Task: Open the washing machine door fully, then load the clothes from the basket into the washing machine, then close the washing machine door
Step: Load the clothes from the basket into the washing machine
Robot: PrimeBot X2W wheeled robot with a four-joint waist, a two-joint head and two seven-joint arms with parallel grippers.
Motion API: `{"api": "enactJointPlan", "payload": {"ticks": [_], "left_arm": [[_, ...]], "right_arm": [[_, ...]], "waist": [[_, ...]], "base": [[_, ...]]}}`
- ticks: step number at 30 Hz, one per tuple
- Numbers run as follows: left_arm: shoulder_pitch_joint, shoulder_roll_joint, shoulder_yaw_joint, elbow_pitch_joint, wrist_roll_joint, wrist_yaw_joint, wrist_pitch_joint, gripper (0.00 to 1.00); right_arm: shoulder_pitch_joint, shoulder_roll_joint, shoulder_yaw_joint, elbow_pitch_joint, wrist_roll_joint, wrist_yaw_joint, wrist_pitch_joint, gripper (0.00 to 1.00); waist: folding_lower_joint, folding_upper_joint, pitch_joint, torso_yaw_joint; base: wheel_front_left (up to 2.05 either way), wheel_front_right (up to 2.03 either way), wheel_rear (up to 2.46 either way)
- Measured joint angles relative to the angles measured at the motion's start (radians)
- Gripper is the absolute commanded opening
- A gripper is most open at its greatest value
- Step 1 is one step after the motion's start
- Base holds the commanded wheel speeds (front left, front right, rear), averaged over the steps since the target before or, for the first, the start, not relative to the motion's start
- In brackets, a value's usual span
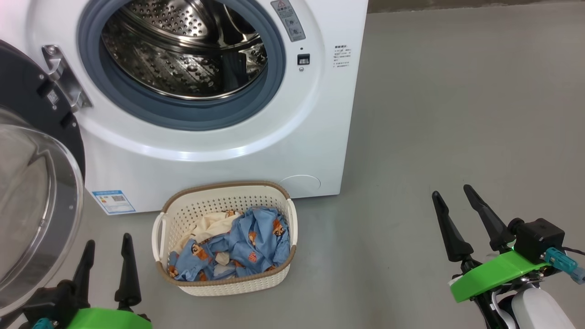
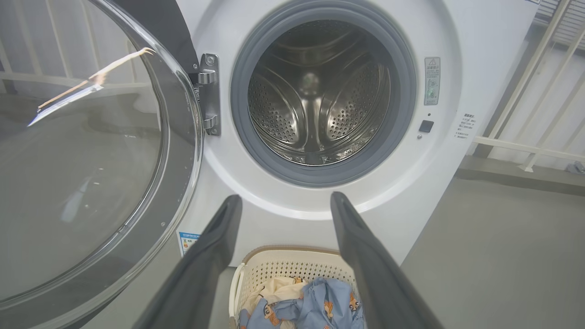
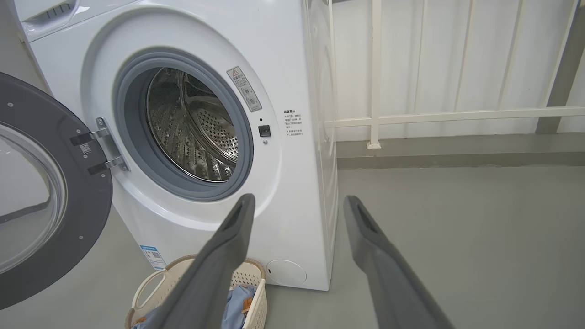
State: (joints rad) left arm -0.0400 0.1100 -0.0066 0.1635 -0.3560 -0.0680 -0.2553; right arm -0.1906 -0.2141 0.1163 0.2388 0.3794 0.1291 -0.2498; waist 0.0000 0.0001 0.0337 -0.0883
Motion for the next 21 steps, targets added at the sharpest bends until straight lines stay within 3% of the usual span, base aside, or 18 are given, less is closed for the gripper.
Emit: {"api": "enactJointPlan", "payload": {"ticks": [9,21], "left_arm": [[0.0,-0.008,0.013,0.011,0.018,-0.009,0.0,1.0],[-0.001,-0.016,0.032,0.018,0.026,-0.017,0.0,1.0]], "right_arm": [[0.0,0.004,-0.001,-0.002,-0.002,0.0,0.0,1.0],[0.0,0.007,-0.003,-0.003,-0.002,0.0,0.0,1.0]], "waist": [[0.0,0.0,0.006,0.003],[0.0,0.0,0.008,0.01]], "base": [[0.25,-0.25,0.0],[1.15,-1.15,0.0]]}}
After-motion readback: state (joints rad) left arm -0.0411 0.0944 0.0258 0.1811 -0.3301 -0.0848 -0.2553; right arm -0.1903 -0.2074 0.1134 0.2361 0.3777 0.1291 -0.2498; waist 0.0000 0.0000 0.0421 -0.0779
